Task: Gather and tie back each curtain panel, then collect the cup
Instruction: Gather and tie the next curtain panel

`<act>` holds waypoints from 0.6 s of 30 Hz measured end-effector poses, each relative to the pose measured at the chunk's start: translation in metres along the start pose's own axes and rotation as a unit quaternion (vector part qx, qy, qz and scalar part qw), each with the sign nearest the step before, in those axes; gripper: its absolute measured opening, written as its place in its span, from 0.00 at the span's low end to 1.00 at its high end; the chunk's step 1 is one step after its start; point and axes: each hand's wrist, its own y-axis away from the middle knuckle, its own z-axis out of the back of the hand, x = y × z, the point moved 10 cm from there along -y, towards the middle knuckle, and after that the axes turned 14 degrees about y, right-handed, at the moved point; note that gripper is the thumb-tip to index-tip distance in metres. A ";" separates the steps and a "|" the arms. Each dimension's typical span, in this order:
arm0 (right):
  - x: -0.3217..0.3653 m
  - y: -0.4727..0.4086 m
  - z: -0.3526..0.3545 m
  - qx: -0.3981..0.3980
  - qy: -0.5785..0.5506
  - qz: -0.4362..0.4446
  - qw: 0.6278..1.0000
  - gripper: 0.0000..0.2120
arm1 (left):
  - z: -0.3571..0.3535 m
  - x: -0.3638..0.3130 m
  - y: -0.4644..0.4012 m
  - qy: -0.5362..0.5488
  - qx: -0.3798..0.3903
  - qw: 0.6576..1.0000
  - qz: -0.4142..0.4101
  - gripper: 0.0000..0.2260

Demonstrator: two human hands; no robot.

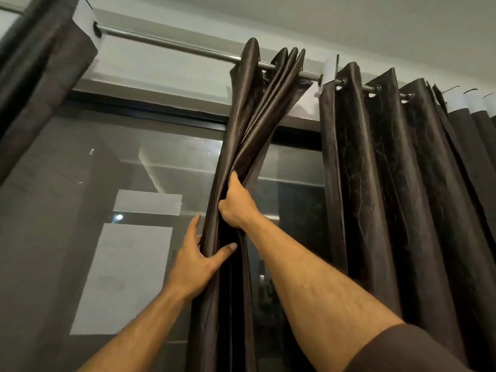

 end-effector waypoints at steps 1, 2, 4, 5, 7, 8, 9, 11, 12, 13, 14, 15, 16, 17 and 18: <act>0.009 -0.001 -0.007 0.001 -0.001 0.006 1.000 0.27 | 0.010 -0.002 -0.002 -0.013 -0.006 1.000 0.000 0.44; 0.020 -0.002 -0.015 0.003 -0.002 0.014 1.000 0.27 | 0.022 -0.004 -0.003 -0.026 -0.012 1.000 -0.001 0.43; 0.040 -0.004 -0.031 0.007 -0.006 0.029 1.000 0.26 | 0.044 -0.007 -0.003 -0.043 -0.019 0.999 -0.004 0.39; 0.050 -0.005 -0.039 0.009 -0.011 0.034 0.999 0.26 | 0.055 -0.008 -0.003 -0.046 -0.019 0.999 -0.003 0.37; 0.068 -0.008 -0.050 0.011 -0.026 0.042 0.999 0.26 | 0.075 -0.007 -0.003 -0.043 -0.018 0.999 0.000 0.34; 0.077 -0.009 -0.055 0.012 -0.031 0.046 0.998 0.27 | 0.085 -0.008 -0.003 -0.042 -0.018 0.999 0.000 0.33; 0.087 -0.010 -0.059 0.013 -0.033 0.052 0.998 0.27 | 0.096 -0.009 -0.003 -0.044 -0.019 0.999 -0.001 0.33; 0.107 -0.014 -0.066 0.017 -0.028 0.070 0.997 0.27 | 0.114 -0.011 -0.003 -0.046 -0.026 0.999 -0.003 0.31; 0.119 -0.015 -0.070 0.021 -0.022 0.080 0.996 0.28 | 0.124 -0.012 -0.003 -0.048 -0.032 0.998 -0.003 0.30; 0.130 -0.017 -0.074 0.026 -0.015 0.088 0.996 0.30 | 0.132 -0.013 -0.003 -0.051 -0.036 0.998 -0.004 0.29; 0.139 -0.019 -0.078 0.034 -0.005 0.096 0.995 0.32 | 0.139 -0.014 -0.003 -0.053 -0.040 0.998 -0.004 0.28; 0.150 -0.021 -0.083 0.045 0.004 0.104 0.994 0.34 | 0.146 -0.015 -0.003 -0.053 -0.043 0.998 -0.002 0.28; 0.157 -0.022 -0.088 0.054 0.011 0.108 0.993 0.34 | 0.151 -0.015 -0.003 -0.054 -0.045 0.998 -0.001 0.27; 0.162 -0.024 -0.092 0.060 0.016 0.109 0.992 0.34 | 0.156 -0.016 -0.003 -0.054 -0.045 0.998 0.000 0.26; 0.166 -0.024 -0.095 0.063 0.017 0.107 0.992 0.33 | 0.160 -0.017 -0.002 -0.055 -0.043 0.998 0.001 0.25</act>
